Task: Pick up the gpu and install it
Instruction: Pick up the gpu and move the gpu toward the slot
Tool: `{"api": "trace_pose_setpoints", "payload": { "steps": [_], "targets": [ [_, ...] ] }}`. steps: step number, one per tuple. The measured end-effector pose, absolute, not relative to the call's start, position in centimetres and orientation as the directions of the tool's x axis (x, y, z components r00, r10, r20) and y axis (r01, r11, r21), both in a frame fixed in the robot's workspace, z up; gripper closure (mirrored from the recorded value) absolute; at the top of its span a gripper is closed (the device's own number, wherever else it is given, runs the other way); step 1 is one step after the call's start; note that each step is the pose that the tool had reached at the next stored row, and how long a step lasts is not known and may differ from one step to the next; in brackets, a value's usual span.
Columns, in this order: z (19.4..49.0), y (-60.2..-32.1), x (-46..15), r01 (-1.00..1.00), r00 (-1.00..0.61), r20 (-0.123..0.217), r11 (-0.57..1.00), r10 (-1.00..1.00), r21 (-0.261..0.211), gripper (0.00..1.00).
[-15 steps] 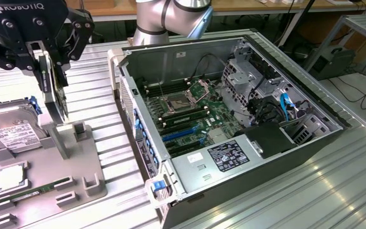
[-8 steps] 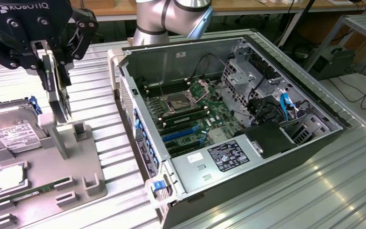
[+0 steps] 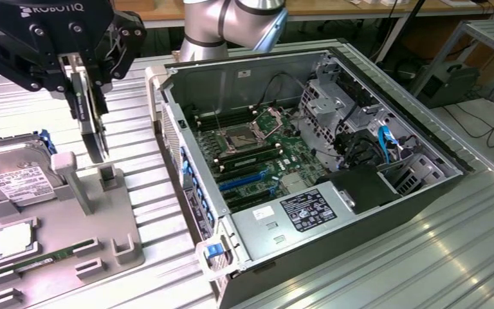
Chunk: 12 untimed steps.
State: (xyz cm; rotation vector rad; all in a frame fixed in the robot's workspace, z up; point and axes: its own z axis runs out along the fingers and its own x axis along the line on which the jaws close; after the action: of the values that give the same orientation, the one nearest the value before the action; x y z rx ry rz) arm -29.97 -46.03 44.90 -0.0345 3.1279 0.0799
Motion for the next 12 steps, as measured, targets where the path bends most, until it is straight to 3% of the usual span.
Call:
{"api": "trace_pose_setpoints", "payload": {
  "steps": [12],
  "targets": [
    [44.9,-46.0,-28.4,-0.022,-1.000,-0.013,0.998,-0.022,0.051,0.72]
  ]
}}
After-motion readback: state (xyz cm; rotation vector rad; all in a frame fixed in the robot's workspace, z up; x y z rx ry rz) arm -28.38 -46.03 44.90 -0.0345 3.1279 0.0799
